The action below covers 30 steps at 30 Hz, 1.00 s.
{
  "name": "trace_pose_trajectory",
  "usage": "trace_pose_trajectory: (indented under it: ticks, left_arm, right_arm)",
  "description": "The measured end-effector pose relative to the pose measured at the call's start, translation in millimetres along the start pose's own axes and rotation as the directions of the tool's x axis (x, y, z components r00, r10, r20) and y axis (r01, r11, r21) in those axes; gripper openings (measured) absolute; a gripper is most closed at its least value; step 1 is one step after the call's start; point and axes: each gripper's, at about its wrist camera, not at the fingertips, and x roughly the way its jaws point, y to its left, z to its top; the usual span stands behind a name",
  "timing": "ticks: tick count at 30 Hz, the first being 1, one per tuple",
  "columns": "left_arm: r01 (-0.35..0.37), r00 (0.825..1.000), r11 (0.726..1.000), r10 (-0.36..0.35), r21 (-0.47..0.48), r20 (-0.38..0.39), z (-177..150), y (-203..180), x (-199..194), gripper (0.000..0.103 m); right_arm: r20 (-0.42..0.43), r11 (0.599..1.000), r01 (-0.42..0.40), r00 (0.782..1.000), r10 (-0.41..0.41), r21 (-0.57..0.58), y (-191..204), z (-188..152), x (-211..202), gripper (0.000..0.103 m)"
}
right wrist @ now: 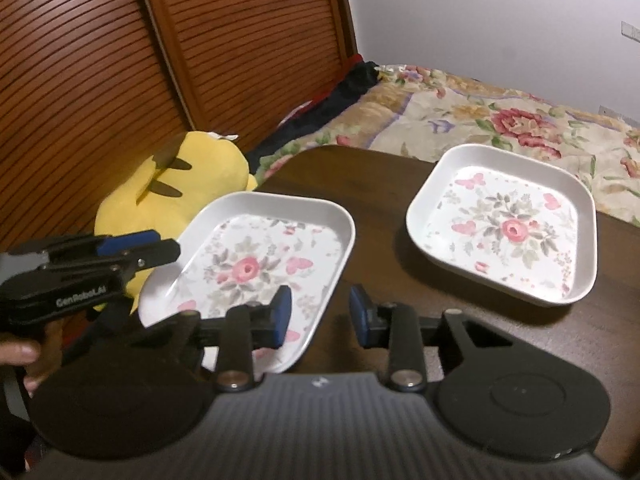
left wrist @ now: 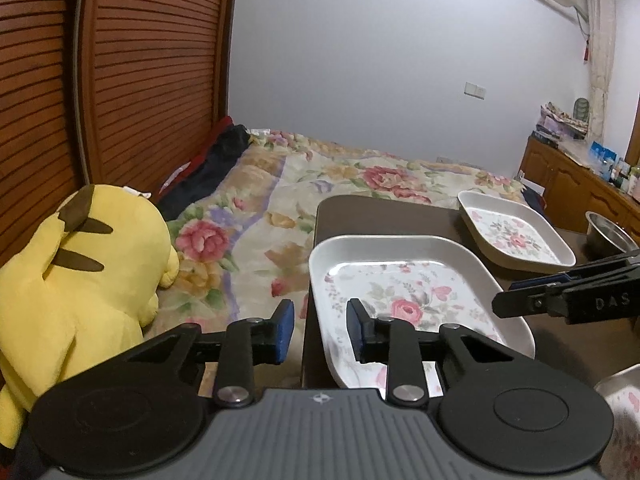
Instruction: Organize plates and bowls
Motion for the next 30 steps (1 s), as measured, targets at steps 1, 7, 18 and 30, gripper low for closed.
trace_pose_trajectory:
  ticks: [1, 7, 18, 30]
  left_arm:
    - [0.0, 1.0, 1.0, 0.0, -0.001, -0.004, -1.2, -0.1, 0.3, 0.028]
    - [0.011, 1.0, 1.0, -0.011, -0.01, -0.009, -4.4, 0.2, 3.3, 0.024]
    - [0.019, 0.999, 1.0, -0.019, 0.012, -0.04, -6.1, -6.8, 7.6, 0.017]
    - [0.054, 0.998, 0.997, -0.055, 0.046, 0.034, 11.1, -31.9, -30.3, 0.017]
  right_arm:
    - [-0.005, 1.0, -0.003, 1.0, 0.003, 0.004, -0.6, 0.1, 2.0, 0.031]
    - [-0.011, 1.0, -0.004, 1.0, 0.004, 0.012, 0.2, -0.4, 9.1, 0.027]
    - [-0.029, 0.999, -0.03, 0.999, 0.031, 0.034, -3.3, -3.0, 12.7, 0.012]
    - [0.04, 0.997, -0.051, 0.998, 0.049, 0.061, -13.9, -3.8, -27.6, 0.012]
